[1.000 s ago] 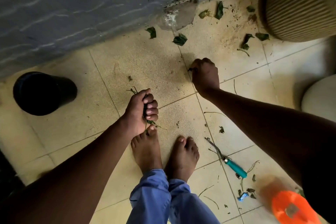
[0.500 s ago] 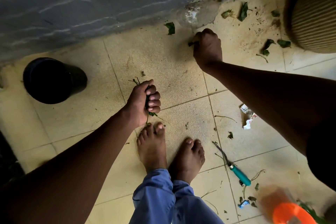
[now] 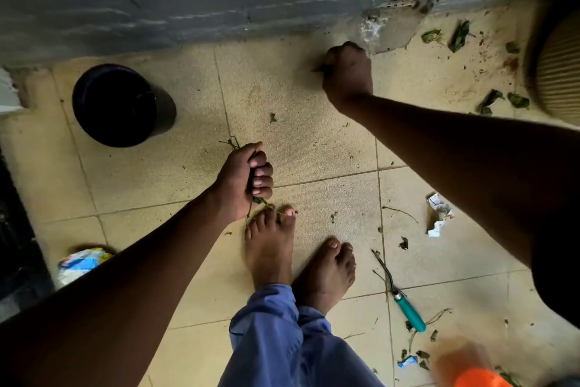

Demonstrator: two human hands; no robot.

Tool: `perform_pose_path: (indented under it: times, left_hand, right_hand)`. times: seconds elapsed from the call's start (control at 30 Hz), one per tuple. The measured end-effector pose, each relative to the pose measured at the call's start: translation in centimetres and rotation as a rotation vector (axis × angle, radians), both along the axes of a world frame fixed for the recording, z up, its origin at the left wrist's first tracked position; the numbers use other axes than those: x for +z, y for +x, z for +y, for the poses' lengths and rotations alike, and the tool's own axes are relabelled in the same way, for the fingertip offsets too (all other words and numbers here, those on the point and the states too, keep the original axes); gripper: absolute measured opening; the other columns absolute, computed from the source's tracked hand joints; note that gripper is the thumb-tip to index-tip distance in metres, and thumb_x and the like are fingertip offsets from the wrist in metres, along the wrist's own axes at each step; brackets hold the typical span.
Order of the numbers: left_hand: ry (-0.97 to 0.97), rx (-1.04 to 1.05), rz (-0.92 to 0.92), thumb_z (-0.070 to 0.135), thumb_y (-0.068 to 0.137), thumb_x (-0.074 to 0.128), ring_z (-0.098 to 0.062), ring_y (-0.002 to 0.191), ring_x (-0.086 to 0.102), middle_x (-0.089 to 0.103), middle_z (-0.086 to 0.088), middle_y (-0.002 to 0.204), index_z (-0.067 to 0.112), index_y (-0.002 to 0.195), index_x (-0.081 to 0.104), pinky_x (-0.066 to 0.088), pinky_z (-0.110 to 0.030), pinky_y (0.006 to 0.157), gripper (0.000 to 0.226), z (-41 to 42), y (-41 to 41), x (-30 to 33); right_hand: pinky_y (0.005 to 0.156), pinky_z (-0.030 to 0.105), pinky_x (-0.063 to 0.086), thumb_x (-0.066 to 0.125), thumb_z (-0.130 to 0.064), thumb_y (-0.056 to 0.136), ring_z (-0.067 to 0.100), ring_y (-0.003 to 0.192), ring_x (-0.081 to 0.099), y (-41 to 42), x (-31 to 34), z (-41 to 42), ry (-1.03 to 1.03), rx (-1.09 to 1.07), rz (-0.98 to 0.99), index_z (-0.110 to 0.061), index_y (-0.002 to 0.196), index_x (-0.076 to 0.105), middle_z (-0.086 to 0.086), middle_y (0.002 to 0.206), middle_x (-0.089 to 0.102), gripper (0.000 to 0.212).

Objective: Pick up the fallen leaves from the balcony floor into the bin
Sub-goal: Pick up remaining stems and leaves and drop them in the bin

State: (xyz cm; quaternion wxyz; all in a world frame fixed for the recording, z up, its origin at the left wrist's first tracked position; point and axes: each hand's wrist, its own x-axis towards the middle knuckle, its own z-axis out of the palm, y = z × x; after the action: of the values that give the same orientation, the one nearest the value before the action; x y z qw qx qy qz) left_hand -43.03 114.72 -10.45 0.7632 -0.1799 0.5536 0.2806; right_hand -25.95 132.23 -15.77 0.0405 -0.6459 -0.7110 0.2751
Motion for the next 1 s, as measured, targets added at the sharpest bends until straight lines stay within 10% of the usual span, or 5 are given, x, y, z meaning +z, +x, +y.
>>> perform_pose_path:
  times: [0.17, 0.5, 0.83, 1.0]
  left_hand:
    - [-0.034, 0.031, 0.019, 0.035, 0.103, 0.042, -0.008, 0.036, 0.021, 0.026, 0.006, 0.050, 0.024, 0.048, 0.033, 0.018, -0.017, 0.035, 0.057, -1.4, -0.7, 0.2]
    - [-0.064, 0.032, 0.023, 0.036, 0.103, 0.043, -0.008, 0.036, 0.022, 0.026, 0.006, 0.050, 0.023, 0.048, 0.033, 0.017, -0.017, 0.036, 0.057, -2.7, -1.0, 0.6]
    - [-0.038, 0.056, 0.056, 0.036, 0.104, 0.042, -0.010, 0.041, 0.025, 0.028, 0.005, 0.052, 0.023, 0.050, 0.035, 0.020, -0.018, 0.038, 0.056, -1.5, -0.4, 3.6]
    - [0.018, 0.041, 0.015, 0.032, 0.102, 0.042, -0.011, 0.044, 0.033, 0.033, 0.004, 0.053, 0.023, 0.058, 0.038, 0.024, -0.019, 0.041, 0.045, -1.1, 2.8, 7.6]
  right_hand:
    - [0.071, 0.027, 0.056, 0.070, -0.008, 0.090, 0.020, 0.084, 0.065, -2.3, 0.5, -5.4, -0.025, 0.326, 0.128, -0.008, 0.091, 0.069, 0.006, 0.107, 0.061, 0.002]
    - [0.073, 0.039, 0.051, 0.051, 0.008, 0.086, 0.033, 0.102, 0.059, -3.9, -0.4, -9.5, -0.052, 0.635, -0.123, -0.009, 0.118, 0.066, 0.013, 0.117, 0.055, 0.040]
    - [0.066, 0.037, 0.063, 0.079, -0.010, 0.086, 0.019, 0.068, 0.073, -3.2, 4.9, -9.9, -0.423, -0.405, 0.374, -0.010, 0.078, 0.076, 0.003, 0.076, 0.073, 0.009]
    - [0.062, 0.050, 0.063, 0.080, 0.004, 0.079, 0.030, 0.060, 0.070, -1.7, 16.7, -13.4, -0.493, -0.466, 0.766, -0.018, 0.070, 0.077, 0.011, 0.069, 0.074, 0.024]
